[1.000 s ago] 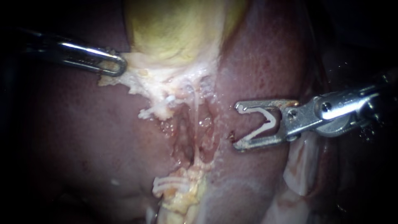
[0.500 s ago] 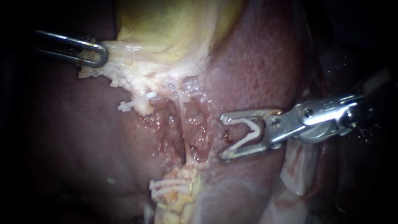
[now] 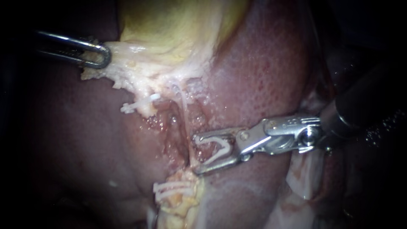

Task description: Clipping first clip right tube

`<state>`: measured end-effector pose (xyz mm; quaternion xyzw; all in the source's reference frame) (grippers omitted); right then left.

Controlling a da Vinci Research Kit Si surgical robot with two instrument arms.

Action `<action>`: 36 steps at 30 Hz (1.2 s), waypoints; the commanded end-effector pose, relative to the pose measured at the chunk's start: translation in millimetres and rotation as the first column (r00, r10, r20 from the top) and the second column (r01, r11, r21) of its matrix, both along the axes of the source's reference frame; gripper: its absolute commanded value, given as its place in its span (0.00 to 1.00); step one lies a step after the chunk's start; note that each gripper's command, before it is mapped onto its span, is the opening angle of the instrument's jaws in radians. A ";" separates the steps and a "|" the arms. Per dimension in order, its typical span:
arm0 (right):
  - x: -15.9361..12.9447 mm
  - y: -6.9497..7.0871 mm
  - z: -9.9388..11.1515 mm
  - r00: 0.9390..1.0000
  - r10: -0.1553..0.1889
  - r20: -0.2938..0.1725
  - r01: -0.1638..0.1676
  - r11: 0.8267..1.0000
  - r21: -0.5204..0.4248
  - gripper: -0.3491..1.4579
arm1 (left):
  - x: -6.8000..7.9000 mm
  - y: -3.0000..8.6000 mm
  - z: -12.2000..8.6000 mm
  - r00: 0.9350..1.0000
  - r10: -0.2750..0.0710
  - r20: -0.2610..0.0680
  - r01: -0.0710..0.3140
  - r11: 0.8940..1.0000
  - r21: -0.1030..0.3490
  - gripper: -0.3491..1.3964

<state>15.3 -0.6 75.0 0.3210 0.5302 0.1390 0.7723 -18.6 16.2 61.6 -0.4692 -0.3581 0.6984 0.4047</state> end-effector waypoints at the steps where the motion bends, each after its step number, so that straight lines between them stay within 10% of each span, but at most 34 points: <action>1: 0.2 -0.1 0.4 1.000 0.010 -0.009 -0.010 1.000 0.014 0.47 | 0.0 0.0 0.0 1.000 0.000 -0.001 0.000 1.000 0.000 0.00; 12: 2.3 -0.3 1.6 0.979 0.139 -0.151 -0.111 0.977 0.182 0.47 | -0.1 0.0 0.0 1.000 -0.001 -0.001 0.001 1.000 0.000 0.00; 27: 1.1 -2.5 -4.3 0.970 0.020 -0.242 0.040 0.971 0.237 0.44 | -0.1 0.0 0.0 1.000 -0.001 -0.001 0.001 1.000 0.000 0.00; 36: 1.2 -1.5 -6.5 0.968 0.007 -0.252 0.060 0.965 0.255 0.37 | -0.2 0.0 0.0 1.000 -0.001 -0.001 0.001 1.000 0.000 0.00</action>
